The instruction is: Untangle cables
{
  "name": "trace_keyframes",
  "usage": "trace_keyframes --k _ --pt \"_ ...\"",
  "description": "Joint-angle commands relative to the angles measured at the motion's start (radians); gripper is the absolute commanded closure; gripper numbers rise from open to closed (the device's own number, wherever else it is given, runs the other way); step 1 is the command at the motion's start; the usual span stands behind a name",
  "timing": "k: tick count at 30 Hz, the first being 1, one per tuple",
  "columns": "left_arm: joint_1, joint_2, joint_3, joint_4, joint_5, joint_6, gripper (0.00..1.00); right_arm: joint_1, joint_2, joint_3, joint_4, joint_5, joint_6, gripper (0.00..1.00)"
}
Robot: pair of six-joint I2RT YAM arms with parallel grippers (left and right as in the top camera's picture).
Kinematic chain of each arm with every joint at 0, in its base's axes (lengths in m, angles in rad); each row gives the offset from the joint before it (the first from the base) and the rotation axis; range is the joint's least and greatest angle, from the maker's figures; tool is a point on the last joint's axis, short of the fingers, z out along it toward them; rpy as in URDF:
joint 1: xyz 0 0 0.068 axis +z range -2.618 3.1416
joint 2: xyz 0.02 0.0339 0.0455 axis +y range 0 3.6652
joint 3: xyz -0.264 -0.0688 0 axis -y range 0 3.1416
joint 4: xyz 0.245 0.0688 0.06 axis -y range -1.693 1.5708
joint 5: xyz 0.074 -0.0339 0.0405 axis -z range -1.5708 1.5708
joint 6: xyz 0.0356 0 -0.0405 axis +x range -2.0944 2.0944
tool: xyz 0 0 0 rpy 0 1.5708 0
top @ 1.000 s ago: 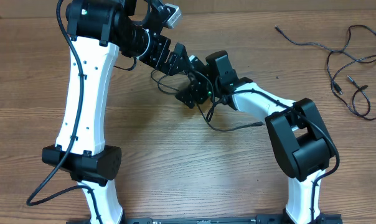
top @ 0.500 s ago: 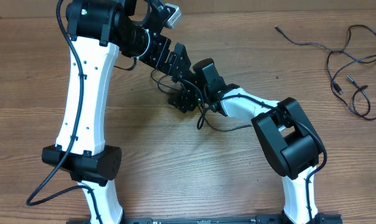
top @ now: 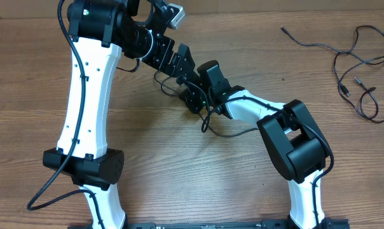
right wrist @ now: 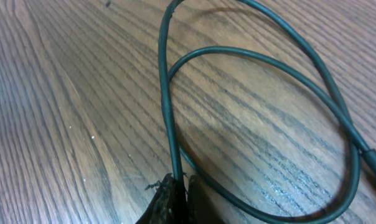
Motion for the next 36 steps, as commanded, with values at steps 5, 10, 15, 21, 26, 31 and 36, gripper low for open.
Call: trace_keyframes --k 5,10,15,21,26,31,36 --pt "0.005 0.007 -0.005 0.003 0.015 0.023 0.0 -0.023 -0.01 0.013 -0.031 -0.005 0.13 0.96" --pt "0.005 0.007 -0.005 0.003 0.016 0.023 0.0 -0.121 -0.155 0.013 -0.202 -0.005 0.218 0.96" --pt "0.005 0.007 -0.005 0.003 0.015 0.023 0.0 -0.221 -0.364 0.013 -0.365 -0.005 0.218 0.96" --pt "0.005 0.007 -0.005 0.003 0.016 0.023 0.0 -0.325 -0.634 0.013 -0.492 0.089 0.262 0.96" --pt "0.005 0.007 -0.005 0.003 0.015 0.023 0.0 -0.337 -0.809 0.013 -0.528 0.174 0.262 0.96" --pt "0.005 0.007 -0.005 0.003 0.015 0.023 0.0 -0.337 -0.904 0.013 -0.534 0.206 0.262 0.96" --pt "0.005 0.007 -0.005 0.003 0.016 0.023 0.0 -0.337 -0.911 0.013 -0.536 0.204 0.27 0.96"
